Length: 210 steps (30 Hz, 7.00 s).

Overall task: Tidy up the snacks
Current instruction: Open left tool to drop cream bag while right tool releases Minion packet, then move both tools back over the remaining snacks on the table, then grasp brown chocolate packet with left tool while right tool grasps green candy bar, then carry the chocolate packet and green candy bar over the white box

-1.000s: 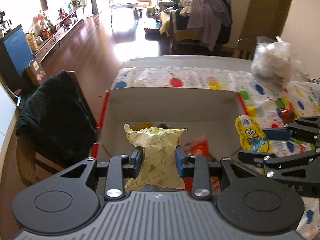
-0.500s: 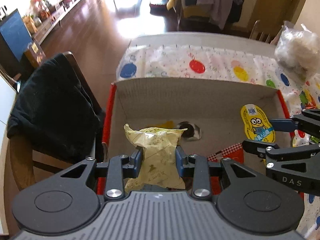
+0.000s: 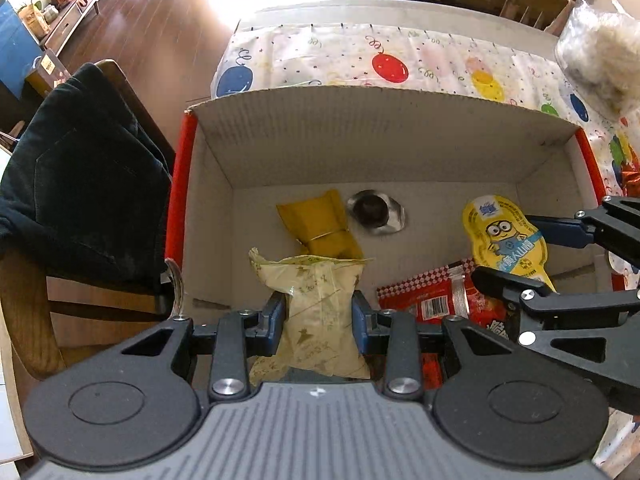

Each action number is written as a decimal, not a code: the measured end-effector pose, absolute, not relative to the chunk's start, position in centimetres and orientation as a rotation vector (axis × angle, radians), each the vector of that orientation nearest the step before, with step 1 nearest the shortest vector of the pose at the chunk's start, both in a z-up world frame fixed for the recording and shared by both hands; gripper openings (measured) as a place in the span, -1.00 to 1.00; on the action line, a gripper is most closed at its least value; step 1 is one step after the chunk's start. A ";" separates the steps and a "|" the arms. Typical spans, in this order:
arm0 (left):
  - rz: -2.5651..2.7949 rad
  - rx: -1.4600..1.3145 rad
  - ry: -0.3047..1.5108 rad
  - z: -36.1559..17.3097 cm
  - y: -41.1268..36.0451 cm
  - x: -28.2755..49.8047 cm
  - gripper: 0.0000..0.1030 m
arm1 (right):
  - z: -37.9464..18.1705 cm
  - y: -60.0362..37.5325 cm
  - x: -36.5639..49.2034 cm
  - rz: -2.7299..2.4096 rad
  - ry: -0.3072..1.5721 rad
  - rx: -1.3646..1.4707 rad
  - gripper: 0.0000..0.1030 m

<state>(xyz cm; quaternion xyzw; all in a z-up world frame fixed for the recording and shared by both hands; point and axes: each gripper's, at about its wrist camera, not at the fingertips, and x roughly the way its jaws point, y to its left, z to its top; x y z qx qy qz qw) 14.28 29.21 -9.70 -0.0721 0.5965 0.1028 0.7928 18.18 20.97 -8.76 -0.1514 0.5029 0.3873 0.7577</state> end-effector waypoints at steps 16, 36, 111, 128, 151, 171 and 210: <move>0.198 -0.134 1.134 -5.5 27.0 12.4 0.08 | -4.4 17.5 16.2 0.893 1.025 -0.244 0.23; 0.098 -0.091 0.892 0.7 19.8 8.0 0.39 | 0.8 8.7 13.9 0.878 0.909 -0.063 0.70; -0.324 0.150 1.251 -13.5 -11.5 36.8 0.65 | -16.5 -13.5 26.4 0.994 0.986 -0.406 0.53; -0.284 0.202 1.290 -14.6 -12.1 37.0 -0.07 | -16.8 -12.4 25.7 0.996 0.984 -0.464 -0.09; -0.076 -0.030 1.114 -7.4 -4.8 28.9 -0.09 | -13.7 -12.9 21.4 0.890 1.034 -0.389 -0.19; 0.004 -0.130 1.002 -1.9 3.5 16.4 -0.09 | -5.4 -11.1 16.6 0.768 0.976 -0.146 -0.20; 0.289 -0.157 1.075 -5.3 27.8 9.1 -0.09 | -4.5 15.8 14.5 0.833 0.899 -0.277 -0.20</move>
